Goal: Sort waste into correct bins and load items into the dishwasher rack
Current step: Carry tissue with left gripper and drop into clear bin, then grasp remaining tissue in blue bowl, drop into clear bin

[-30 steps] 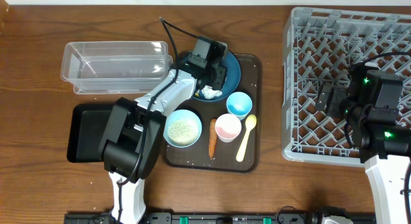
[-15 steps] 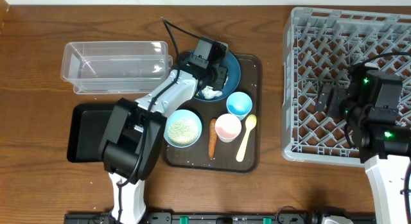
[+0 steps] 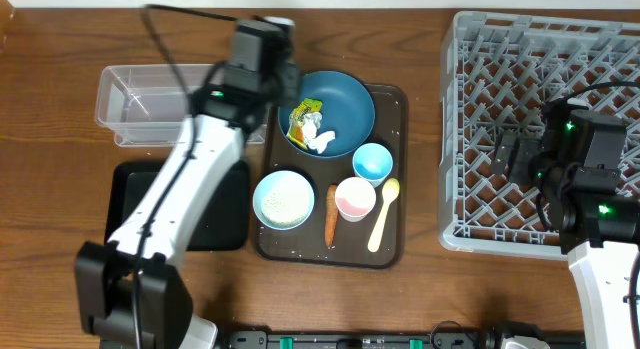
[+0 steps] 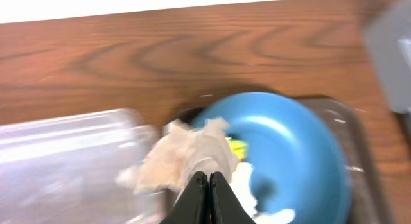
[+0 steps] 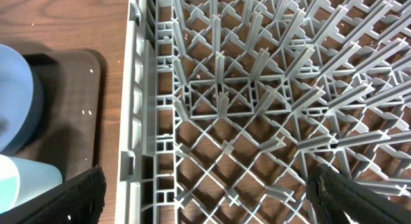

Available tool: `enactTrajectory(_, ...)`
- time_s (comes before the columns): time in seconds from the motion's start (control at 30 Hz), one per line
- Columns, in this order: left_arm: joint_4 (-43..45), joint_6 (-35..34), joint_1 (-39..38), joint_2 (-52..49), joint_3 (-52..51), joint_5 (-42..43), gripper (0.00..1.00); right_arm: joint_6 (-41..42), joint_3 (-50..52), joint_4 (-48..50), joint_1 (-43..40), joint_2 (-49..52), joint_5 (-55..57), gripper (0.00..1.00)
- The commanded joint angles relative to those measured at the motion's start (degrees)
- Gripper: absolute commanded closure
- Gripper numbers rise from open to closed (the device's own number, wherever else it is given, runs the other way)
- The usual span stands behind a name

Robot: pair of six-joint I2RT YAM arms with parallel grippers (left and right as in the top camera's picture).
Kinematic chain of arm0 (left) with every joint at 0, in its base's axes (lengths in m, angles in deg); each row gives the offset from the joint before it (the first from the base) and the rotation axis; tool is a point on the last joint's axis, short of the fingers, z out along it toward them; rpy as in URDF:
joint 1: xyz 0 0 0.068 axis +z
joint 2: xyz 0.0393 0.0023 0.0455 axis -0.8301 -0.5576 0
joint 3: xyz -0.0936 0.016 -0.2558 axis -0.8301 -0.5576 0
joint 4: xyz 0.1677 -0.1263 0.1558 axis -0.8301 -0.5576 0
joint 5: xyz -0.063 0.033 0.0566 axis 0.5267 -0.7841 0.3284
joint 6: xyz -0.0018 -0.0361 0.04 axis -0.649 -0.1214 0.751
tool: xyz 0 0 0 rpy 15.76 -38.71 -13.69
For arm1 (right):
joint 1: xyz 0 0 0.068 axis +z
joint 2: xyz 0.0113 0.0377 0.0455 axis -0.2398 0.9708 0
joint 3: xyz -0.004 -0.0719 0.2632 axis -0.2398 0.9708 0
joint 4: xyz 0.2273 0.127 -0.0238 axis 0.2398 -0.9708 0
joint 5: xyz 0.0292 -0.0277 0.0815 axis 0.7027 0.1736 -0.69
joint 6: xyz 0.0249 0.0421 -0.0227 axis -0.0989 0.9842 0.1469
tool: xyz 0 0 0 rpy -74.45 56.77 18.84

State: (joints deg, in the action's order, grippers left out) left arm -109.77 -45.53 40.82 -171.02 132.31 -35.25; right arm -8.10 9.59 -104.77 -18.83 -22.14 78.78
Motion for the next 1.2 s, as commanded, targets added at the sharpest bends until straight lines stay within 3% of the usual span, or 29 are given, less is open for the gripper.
enactTrajectory(0.0,-1.6,0.3,4.2,0.0,0.6,-2.8,0.94,-0.7,-1.3,-0.1,1.2,-0.1,0.1,0.01)
enactTrajectory(0.23,-3.3,0.3,10.2,-0.6,-0.2,-2.8,0.93,-0.7,-1.3,-0.3,1.2,-0.1,0.1,0.01)
enactTrajectory(0.27,-3.5,0.3,10.5,-0.7,-0.2,-2.8,0.87,-0.7,-1.3,-0.3,1.2,-0.1,0.1,0.01)
enactTrajectory(0.3,-3.8,0.3,10.6,-0.8,-0.2,-2.8,0.72,-0.7,-1.3,-0.3,1.2,-0.1,0.1,0.01)
enactTrajectory(0.33,-4.0,0.3,10.6,-0.8,-0.2,-2.8,0.66,-0.7,-1.3,-0.3,1.2,-0.1,0.1,0.01)
enactTrajectory(0.47,-4.2,0.3,10.3,-0.8,-0.2,-0.3,0.50,-0.7,-1.3,-0.3,1.2,-0.1,0.1,0.01)
enactTrajectory(0.67,-4.9,0.4,7.7,-0.9,-0.3,10.6,0.49,-0.7,-1.3,-0.3,1.2,-0.1,0.1,0.01)
enactTrajectory(1.13,-5.0,0.4,-5.2,-11.1,-0.3,10.8,0.47,-0.8,-1.3,-0.3,1.2,-0.1,0.1,0.01)
enactTrajectory(1.17,-5.0,0.4,-5.9,-12.0,-0.3,10.8,0.44,-0.8,-1.3,-0.3,1.2,-0.1,0.1,0.01)
